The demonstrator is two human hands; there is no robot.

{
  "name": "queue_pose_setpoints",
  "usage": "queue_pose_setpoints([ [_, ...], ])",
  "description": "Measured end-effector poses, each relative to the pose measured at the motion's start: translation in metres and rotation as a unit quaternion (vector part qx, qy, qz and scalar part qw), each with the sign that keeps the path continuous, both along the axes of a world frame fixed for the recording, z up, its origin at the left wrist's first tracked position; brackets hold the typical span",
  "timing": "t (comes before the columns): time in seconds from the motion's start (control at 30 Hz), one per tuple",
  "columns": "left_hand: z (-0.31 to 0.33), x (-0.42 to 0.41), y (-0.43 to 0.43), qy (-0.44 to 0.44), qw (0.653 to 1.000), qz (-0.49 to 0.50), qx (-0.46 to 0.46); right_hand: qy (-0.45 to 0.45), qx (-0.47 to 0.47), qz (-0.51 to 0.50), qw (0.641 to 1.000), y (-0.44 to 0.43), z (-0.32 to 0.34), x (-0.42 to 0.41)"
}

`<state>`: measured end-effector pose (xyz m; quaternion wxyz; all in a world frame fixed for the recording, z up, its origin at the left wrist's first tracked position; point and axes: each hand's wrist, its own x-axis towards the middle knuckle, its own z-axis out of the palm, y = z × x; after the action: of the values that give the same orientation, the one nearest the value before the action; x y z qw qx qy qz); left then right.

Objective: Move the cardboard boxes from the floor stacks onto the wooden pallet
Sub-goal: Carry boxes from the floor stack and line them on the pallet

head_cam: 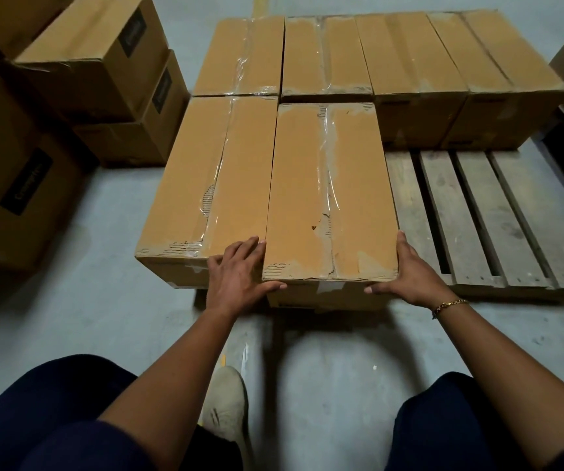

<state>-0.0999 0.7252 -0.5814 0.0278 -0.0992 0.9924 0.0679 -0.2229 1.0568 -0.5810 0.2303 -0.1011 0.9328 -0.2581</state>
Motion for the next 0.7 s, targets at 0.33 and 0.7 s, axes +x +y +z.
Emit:
queue_pose_setpoints([
  [0.33,-0.013,0.006,0.000,-0.003,0.999,0.009,0.042,-0.004,-0.045,-0.045,0.998,0.005,-0.012,0.009],
  [0.7,-0.019,0.006,0.001,0.019,1.000,-0.011,-0.003,0.054,-0.080,-0.059,0.994,0.002,-0.014,0.015],
])
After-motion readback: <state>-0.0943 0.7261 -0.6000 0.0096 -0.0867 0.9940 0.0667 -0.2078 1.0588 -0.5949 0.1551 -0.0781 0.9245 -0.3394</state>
